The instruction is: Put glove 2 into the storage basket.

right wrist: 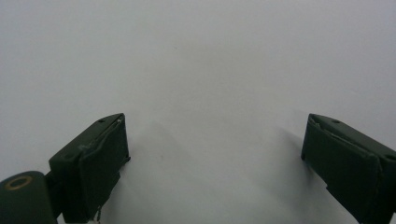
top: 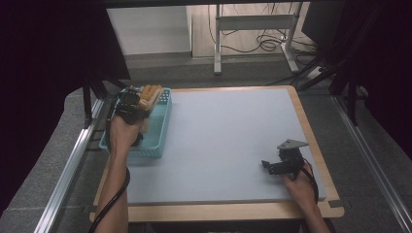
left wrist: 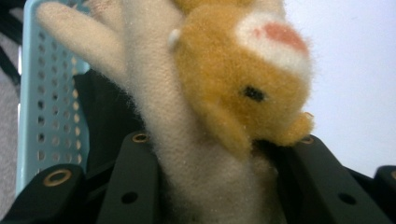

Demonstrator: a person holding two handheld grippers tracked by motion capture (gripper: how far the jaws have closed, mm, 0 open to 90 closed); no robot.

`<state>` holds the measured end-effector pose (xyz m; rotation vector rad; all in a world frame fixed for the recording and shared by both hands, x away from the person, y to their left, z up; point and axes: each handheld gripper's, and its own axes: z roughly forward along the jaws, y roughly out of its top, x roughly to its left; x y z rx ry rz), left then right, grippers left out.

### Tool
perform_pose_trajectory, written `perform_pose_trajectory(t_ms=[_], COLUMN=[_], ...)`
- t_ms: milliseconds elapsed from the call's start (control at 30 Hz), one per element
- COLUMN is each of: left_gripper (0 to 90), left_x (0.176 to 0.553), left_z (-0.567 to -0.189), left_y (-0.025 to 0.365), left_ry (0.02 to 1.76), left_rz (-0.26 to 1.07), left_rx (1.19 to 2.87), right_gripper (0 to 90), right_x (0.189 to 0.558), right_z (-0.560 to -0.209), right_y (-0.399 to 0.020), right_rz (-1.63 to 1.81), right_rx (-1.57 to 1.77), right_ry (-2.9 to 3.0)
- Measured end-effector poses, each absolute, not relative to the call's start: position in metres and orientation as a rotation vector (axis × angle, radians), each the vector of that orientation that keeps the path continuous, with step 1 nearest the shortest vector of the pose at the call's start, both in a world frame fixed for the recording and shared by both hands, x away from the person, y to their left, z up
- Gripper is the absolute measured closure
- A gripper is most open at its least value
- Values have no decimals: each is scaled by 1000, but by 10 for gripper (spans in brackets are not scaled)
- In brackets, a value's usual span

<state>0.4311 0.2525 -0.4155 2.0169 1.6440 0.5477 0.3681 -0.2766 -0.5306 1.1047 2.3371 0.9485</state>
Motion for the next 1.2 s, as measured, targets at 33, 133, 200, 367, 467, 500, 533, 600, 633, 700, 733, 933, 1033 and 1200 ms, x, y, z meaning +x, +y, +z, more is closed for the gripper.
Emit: perform_pose_trajectory(t_ms=[33, 133, 200, 367, 467, 500, 533, 600, 633, 700, 733, 933, 1033, 1200], left_gripper=[617, 609, 605, 596, 591, 586, 582, 578, 573, 564, 558, 421, 260, 106], left_x=[433, 441, 443, 459, 465, 471, 471, 477, 481, 486, 488, 496, 493, 479], left_z=[-421, -438, -441, -468, -478, -484, -484, -487, -489, -491, -492, -497, -495, -468], left_y=[256, 262, 262, 254, 249, 246, 246, 242, 239, 234, 231, 235, 244, 254], left_ry=[1670, 1722, 1729, 1771, 1782, 1794, 1794, 1802, 1798, 1792, 1791, 1821, 1807, 1703], left_rz=[546, 517, 512, 463, 444, 431, 431, 430, 396, 386, 379, 260, 213, 226], left_rx=[2013, 2019, 2021, 2070, 2087, 2111, 2111, 2121, 2119, 2142, 2148, 2125, 2103, 2048], right_gripper=[70, 70, 70, 70, 70, 70, 70, 70, 70, 70, 70, 70, 70, 70], right_x=[368, 368, 368, 368, 368, 368, 368, 368, 368, 368, 368, 368, 368, 368], right_z=[-531, -531, -531, -531, -531, -531, -531, -531, -531, -531, -531, -531, -531, -531], right_y=[-277, -277, -277, -277, -277, -277, -277, -277, -277, -277, -277, -277, -277, -277], right_rz=[948, 948, 948, 949, 949, 949, 949, 949, 949, 948, 949, 949, 949, 948], right_rx=[1104, 1104, 1105, 1104, 1103, 1104, 1104, 1103, 1104, 1102, 1103, 1100, 1103, 1100], right_ry=[2338, 2338, 2337, 2336, 2336, 2336, 2336, 2337, 2337, 2337, 2337, 2336, 2337, 2337])
